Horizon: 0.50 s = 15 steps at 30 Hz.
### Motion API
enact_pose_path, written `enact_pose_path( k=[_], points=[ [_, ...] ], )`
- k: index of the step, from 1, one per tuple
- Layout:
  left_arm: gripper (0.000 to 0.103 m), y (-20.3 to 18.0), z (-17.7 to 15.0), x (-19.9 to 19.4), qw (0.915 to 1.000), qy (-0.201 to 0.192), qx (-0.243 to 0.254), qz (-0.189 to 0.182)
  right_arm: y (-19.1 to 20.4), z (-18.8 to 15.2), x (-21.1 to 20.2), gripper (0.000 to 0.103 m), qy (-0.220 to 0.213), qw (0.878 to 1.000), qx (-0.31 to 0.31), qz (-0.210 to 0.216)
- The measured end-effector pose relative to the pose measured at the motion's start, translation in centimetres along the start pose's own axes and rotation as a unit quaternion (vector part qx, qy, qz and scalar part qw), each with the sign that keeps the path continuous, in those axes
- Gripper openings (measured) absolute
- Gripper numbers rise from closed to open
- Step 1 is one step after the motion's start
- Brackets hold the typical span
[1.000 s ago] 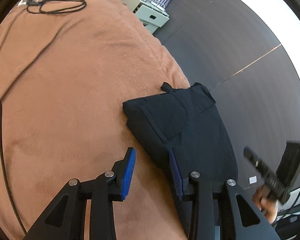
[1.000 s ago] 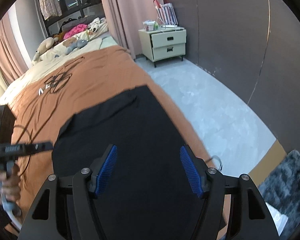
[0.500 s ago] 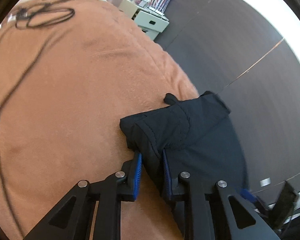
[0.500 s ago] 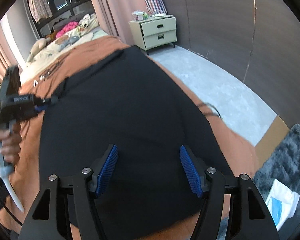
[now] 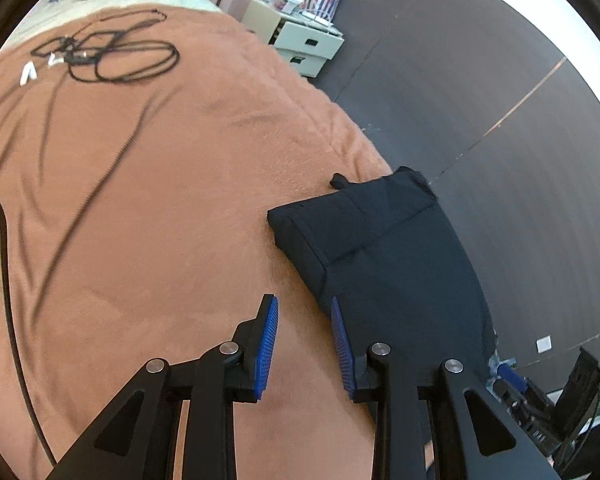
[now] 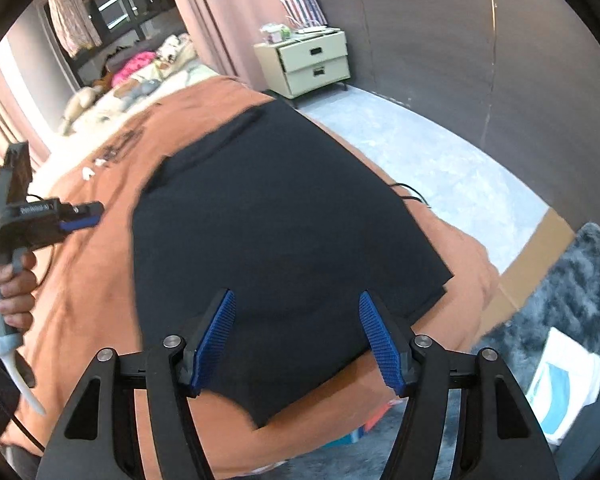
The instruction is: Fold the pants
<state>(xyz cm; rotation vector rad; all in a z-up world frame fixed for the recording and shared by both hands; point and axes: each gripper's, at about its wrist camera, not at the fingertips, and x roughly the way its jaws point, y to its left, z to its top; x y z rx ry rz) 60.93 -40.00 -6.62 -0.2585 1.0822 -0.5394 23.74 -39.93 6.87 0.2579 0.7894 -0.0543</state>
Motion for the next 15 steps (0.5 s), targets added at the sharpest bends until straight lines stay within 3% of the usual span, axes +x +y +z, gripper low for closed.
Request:
enact_pose_path(
  k=[2, 5, 8, 10, 15],
  points=[
    [0.048, -0.4, -0.4, -1.6, 0.9999, -0.007, 0.009, 0.003, 0.1, -0.2, -1.1, 0.078, -0.006, 1.0, -0.001, 0.003],
    [0.076, -1.4, -1.2, -4.6, 0.9993, -0.022, 0.03, 0.003, 0.6, -0.2, -3.4, 0.08, -0.015, 1.0, -0.005, 0.001],
    [0.09, -2.5, -2.1, -8.4, 0.9973, -0.047, 0.056, 0.005, 1.6, -0.3, -5.7, 0.083, -0.031, 0.999, -0.015, -0.003],
    [0.097, -3.2, -2.5, -10.0, 0.9956, -0.062, 0.07, 0.008, 2.3, -0.7, -7.3, 0.088, -0.04, 0.999, -0.017, -0.007],
    [0.101, -5.4, -4.4, -14.9, 0.9871, -0.091, 0.13, 0.021, 4.4, -1.4, -10.7, 0.103, -0.059, 0.998, -0.025, -0.011]
  ],
)
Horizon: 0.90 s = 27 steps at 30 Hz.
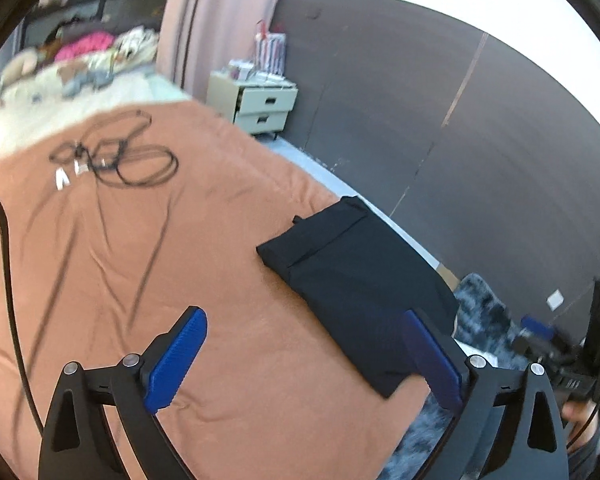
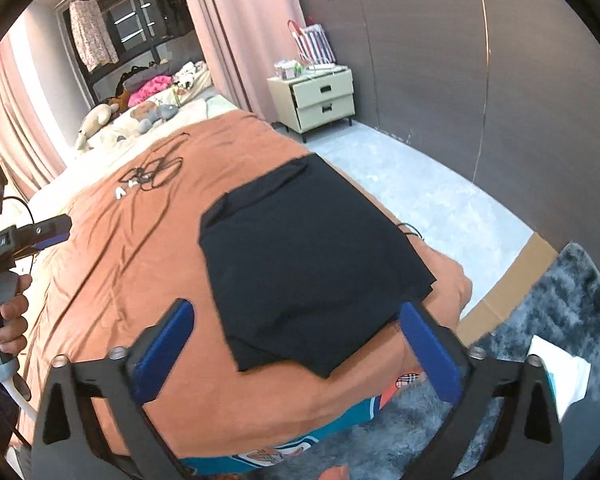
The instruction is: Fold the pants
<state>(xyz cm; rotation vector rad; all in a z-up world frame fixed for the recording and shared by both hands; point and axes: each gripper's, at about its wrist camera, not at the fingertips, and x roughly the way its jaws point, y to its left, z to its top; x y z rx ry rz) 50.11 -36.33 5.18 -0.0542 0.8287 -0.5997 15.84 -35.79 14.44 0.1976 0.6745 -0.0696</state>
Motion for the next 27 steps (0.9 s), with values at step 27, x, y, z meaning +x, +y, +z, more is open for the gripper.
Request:
enact_pose_path(
  k=[27],
  points=[
    [0.103, -1.6, -8.6, -21.5, 0.9939, -0.094, 0.051, 0.028, 9.4, -8.0, -8.6, 0.103, -0.052, 0.997, -0.051, 0.013]
  ],
)
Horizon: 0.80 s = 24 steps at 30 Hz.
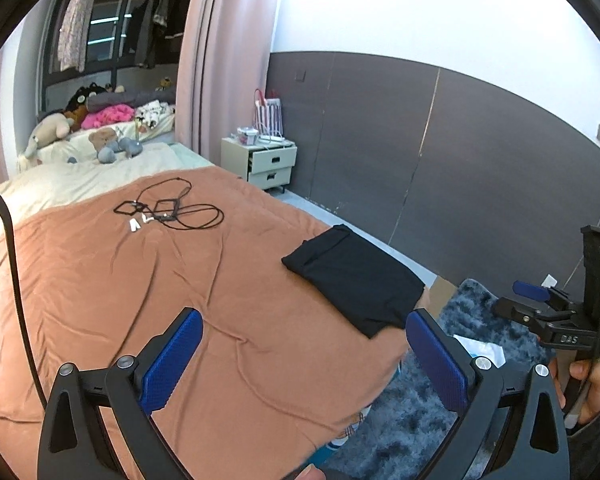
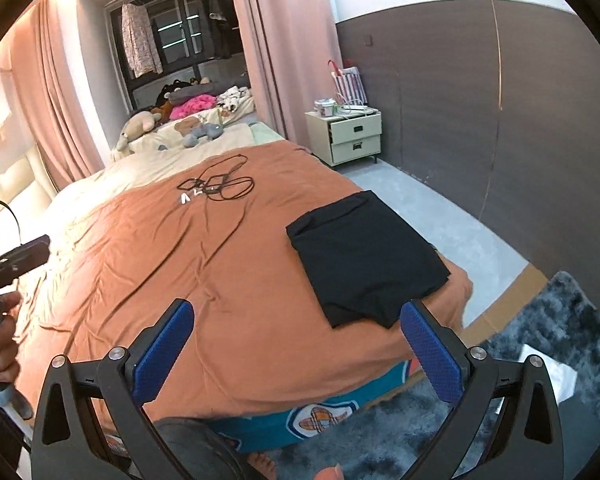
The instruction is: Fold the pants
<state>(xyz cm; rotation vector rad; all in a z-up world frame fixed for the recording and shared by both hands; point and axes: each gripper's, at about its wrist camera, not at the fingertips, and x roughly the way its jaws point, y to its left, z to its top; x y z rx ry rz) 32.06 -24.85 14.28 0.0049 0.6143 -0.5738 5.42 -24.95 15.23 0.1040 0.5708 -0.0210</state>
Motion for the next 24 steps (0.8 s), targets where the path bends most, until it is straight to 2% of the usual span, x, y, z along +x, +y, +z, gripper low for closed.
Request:
enact_pose_path(
  k=[6, 11, 17, 24],
  points=[
    [0.103, 0.2, -2.2, -4.5, 0.9998, -0.017, 0.007, 0.003, 1.8, -1.3, -1.8, 0.103, -0.003, 1.0, -0.012, 0.006],
    [0.103, 0.8, -4.0, -8.1, 0.9991, -0.042, 0.001, 0.011, 3.5, -2.7, -3.8, 0.103, -0.025, 0.999, -0.019, 0.008],
    [0.103, 1.4, -6.4, -12.5, 0.9968, -0.071, 0.009, 0.034, 5.6, -5.1, -4.8, 0.103, -0.035, 0.999, -0.021, 0.024],
    [0.103, 3.1, -9.1, -15.8, 0.9954, -0.081, -0.015, 0.048, 7.1, -7.6, -5.4, 0.103, -0.04, 0.999, -0.015, 0.028]
  ],
)
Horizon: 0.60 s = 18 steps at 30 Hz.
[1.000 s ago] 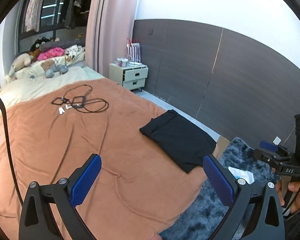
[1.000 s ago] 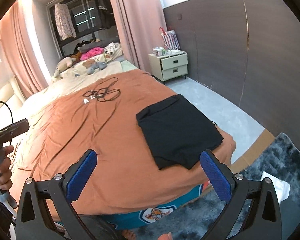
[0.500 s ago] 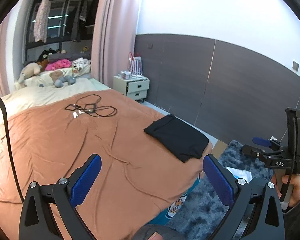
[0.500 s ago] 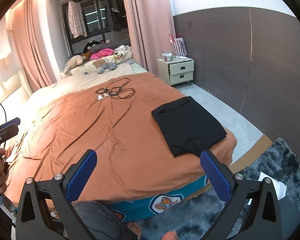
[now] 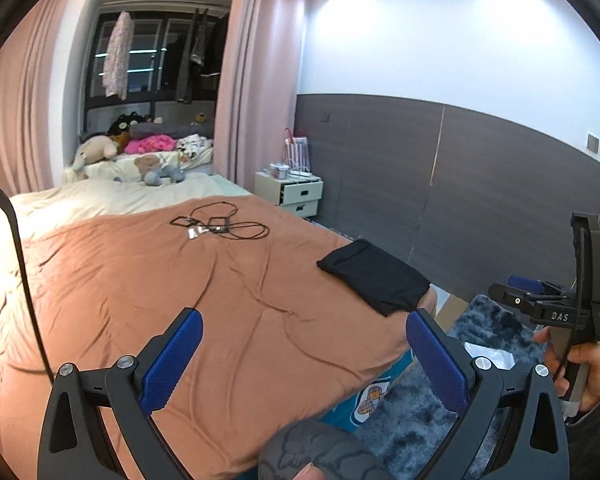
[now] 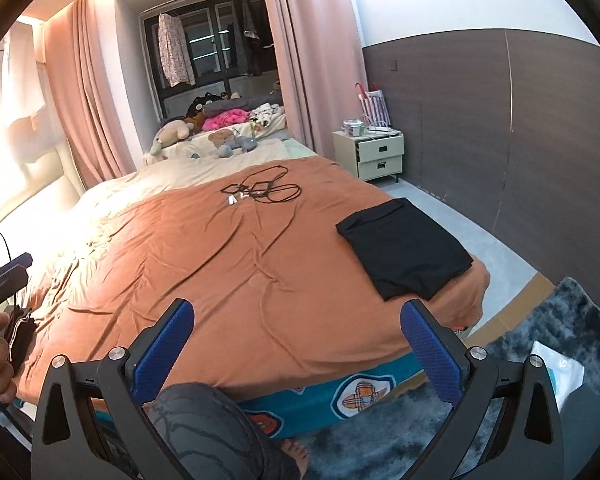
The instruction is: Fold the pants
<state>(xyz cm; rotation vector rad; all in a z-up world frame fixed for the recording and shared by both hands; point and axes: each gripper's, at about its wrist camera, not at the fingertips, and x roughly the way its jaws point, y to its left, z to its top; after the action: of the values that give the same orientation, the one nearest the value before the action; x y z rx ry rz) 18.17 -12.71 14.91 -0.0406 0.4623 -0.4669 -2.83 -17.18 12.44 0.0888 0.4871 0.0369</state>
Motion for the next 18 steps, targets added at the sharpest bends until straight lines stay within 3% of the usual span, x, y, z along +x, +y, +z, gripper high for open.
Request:
enact_pose_path(
  k=[18],
  points=[
    [0.103, 2.1, -7.9, -7.1, 0.9971, 0.002, -0.035, 0.068, 3.6, -6.1, -0.9, 0.103, 0.006, 1.0, 0.018, -0.008]
  ],
)
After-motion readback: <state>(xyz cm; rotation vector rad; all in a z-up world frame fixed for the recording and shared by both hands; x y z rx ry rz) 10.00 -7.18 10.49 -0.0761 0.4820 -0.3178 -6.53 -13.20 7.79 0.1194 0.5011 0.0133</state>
